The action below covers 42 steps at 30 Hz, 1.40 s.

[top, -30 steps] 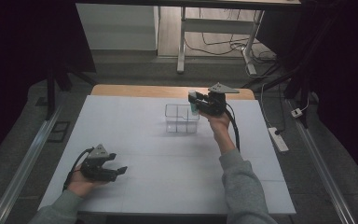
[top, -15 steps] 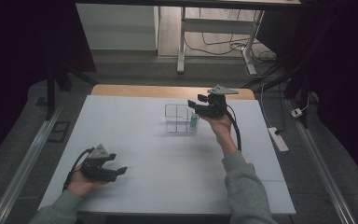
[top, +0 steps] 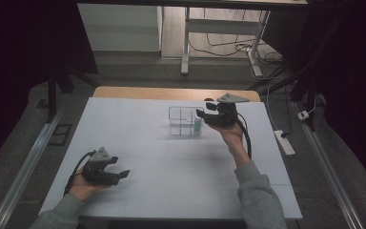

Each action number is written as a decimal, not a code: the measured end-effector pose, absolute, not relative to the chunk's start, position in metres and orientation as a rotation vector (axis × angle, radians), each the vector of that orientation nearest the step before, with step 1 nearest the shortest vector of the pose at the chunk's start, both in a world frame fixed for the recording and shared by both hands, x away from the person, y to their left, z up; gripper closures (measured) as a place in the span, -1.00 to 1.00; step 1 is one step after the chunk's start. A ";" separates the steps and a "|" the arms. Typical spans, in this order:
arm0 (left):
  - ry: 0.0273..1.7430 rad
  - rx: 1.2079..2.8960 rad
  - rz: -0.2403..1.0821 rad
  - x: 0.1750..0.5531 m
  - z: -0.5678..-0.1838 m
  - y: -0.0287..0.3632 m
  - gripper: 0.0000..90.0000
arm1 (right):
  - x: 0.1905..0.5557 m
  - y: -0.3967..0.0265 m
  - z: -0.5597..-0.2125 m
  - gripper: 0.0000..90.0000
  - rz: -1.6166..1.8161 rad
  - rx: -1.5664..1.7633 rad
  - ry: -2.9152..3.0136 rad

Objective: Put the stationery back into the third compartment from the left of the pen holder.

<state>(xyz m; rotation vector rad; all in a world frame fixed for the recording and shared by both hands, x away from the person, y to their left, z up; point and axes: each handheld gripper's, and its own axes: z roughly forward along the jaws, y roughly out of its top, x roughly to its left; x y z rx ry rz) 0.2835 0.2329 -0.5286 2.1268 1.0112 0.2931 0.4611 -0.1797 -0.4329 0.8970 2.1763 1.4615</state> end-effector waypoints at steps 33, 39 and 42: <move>1.027 2.111 0.314 0.284 -0.527 0.236 -0.45 | 0.360 -0.246 -0.475 -0.18 1.316 0.936 2.367; 1.028 2.113 0.317 0.284 -0.527 0.236 -0.45 | 0.344 -0.261 -0.486 -0.20 1.270 0.958 2.379; 1.030 2.113 0.318 0.284 -0.527 0.236 -0.45 | 0.339 -0.268 -0.490 -0.20 1.248 0.964 2.387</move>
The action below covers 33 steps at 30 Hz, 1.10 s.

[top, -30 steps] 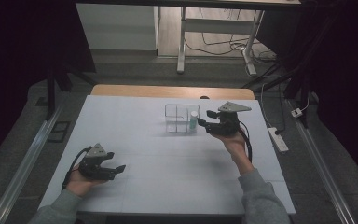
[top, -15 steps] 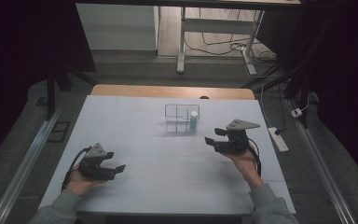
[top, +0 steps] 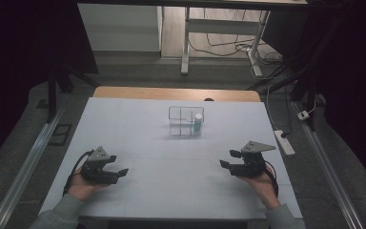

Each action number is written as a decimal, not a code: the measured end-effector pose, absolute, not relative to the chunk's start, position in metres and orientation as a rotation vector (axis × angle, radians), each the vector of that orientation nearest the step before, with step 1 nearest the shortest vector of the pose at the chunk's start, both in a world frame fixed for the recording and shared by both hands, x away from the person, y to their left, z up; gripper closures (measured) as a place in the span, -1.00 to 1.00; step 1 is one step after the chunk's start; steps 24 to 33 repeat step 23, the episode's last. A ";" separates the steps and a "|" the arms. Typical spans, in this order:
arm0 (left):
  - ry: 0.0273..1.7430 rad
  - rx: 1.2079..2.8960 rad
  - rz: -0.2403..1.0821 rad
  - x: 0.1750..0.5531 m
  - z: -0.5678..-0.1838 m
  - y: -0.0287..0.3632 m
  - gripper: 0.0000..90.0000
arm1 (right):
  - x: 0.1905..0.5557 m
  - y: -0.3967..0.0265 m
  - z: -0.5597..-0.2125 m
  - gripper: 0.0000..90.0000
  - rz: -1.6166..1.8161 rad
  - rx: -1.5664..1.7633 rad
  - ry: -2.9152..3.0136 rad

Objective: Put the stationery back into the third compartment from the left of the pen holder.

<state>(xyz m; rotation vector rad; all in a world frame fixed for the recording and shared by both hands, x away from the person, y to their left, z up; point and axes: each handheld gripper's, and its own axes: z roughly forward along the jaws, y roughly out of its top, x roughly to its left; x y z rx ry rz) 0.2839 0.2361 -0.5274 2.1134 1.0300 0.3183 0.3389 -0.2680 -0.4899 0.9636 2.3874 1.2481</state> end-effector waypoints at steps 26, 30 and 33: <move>1.036 2.111 0.330 0.283 -0.527 0.237 -0.46 | 0.322 -0.295 -0.500 -0.29 1.222 0.992 2.378; 1.036 2.111 0.330 0.283 -0.527 0.237 -0.46 | 0.322 -0.295 -0.500 -0.29 1.222 0.992 2.378; 1.036 2.111 0.330 0.283 -0.527 0.237 -0.46 | 0.322 -0.295 -0.500 -0.29 1.222 0.992 2.378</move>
